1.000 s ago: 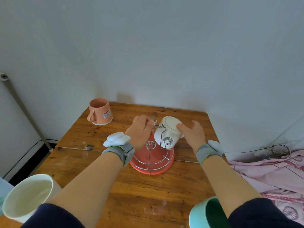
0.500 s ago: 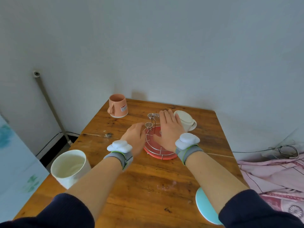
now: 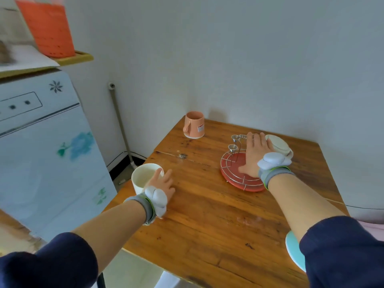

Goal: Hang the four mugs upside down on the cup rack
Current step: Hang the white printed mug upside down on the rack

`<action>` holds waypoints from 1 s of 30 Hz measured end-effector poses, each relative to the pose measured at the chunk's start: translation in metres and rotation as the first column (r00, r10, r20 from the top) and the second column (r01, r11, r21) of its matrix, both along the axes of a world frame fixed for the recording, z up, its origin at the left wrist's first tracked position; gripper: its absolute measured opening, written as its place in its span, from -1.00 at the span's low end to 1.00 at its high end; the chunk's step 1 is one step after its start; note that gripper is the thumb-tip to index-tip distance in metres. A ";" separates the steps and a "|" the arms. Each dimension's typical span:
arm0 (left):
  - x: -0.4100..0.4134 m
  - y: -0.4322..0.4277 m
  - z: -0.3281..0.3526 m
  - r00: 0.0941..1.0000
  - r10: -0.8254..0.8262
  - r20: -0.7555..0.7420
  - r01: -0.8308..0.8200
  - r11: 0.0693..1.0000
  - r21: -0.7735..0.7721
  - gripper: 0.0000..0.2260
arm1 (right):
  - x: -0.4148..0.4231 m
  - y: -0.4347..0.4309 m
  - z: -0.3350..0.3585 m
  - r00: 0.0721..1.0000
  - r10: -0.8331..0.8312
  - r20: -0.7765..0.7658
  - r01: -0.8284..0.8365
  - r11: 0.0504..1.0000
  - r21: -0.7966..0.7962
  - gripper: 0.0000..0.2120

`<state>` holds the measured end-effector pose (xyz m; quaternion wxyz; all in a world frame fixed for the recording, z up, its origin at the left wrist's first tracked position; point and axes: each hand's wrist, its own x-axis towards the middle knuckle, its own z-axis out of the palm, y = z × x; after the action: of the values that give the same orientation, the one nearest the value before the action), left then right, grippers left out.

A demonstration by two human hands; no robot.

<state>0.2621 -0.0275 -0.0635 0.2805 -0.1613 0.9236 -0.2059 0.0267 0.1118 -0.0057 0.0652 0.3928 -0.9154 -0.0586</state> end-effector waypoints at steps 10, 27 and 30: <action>0.004 0.013 -0.002 0.990 -0.036 0.139 0.057 0.988 -0.145 -0.62 | 0.002 0.000 0.006 1.000 -0.014 0.017 0.013 0.999 0.042 0.14; -0.063 -0.027 0.081 0.205 0.953 -0.223 -0.167 0.258 0.952 -0.65 | -0.002 0.011 0.012 0.991 0.094 0.094 -0.093 0.996 -0.012 0.08; -0.074 -0.020 0.086 0.037 0.998 -0.052 0.100 0.048 0.994 -0.62 | -0.003 0.013 0.012 0.991 0.102 0.084 -0.099 0.995 -0.033 0.07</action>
<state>0.1884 -0.0470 0.0226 -0.1698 -0.4596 0.6409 0.5909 0.0234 0.1246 0.0060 0.0343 0.4397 -0.8972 -0.0254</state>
